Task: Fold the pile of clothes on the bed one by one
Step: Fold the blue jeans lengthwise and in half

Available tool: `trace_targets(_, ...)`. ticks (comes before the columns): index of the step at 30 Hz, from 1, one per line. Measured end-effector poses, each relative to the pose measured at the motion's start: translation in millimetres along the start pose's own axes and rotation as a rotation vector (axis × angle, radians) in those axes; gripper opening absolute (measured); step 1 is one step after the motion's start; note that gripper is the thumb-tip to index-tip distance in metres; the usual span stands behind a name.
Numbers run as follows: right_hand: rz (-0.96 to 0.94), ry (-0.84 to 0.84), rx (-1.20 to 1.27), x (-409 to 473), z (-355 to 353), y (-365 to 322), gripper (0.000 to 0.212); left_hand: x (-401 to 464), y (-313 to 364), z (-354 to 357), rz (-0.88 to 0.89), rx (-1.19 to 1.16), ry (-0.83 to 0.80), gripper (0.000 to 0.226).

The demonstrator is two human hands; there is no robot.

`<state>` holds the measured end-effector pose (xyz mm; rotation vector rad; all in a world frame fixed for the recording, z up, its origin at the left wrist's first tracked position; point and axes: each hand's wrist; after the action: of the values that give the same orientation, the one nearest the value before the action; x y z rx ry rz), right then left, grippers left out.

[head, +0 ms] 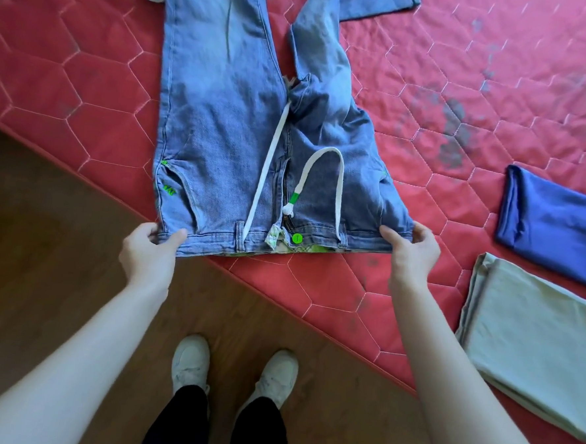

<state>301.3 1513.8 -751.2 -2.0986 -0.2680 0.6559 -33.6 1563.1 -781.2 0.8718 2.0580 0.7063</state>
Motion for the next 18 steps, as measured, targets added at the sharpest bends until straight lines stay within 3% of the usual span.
trace_targets(4, -0.437, 0.054, -0.081, -39, 11, -41, 0.036, -30, 25, -6, 0.176, -0.021, -0.068, 0.034)
trace_targets(8, -0.737, -0.194, -0.129, -100, 41, -67, 0.043, -77, 64, 0, 0.356, -0.062, -0.207, 0.016)
trace_targets(10, -0.793, -0.349, -0.160, -125, 53, -68, 0.045, -94, 77, 7, 0.287, -0.220, -0.356, 0.010)
trace_targets(13, -0.732, -0.530, -0.100, -141, 54, -63, 0.048, -103, 96, -1, 0.006, -0.519, -0.547, 0.011)
trace_targets(15, -0.674, -0.651, -0.056, -142, 49, -63, 0.046, -99, 101, -12, -0.083, -0.604, -0.625, 0.014)
trace_targets(18, -0.837, -0.770, -0.167, -148, 42, -68, 0.058, -94, 108, -30, -0.123, -0.620, -0.675, 0.017)
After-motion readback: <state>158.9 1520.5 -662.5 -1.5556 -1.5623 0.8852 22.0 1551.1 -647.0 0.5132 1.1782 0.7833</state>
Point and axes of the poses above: each hand's wrist, its own x-axis towards the middle knuckle, its own z-axis out of the palm, y = z × x, and after that the axes turned 1 degree about -x, right-handed
